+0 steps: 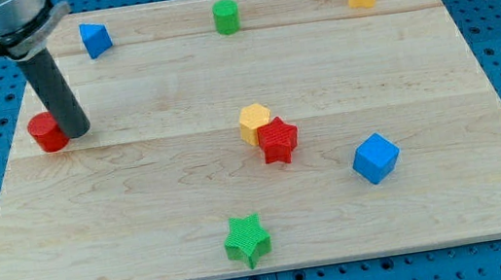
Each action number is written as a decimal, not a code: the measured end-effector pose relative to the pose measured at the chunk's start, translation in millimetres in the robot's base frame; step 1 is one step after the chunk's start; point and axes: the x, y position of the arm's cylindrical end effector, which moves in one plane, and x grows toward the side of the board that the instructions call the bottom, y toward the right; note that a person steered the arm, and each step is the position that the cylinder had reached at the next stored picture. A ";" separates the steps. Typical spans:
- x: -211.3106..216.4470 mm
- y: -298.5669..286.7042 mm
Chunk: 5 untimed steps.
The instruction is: Move blue cube horizontally right to red star
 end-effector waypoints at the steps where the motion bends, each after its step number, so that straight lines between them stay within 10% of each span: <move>1: 0.0 33.8; 5: 51.5 195.8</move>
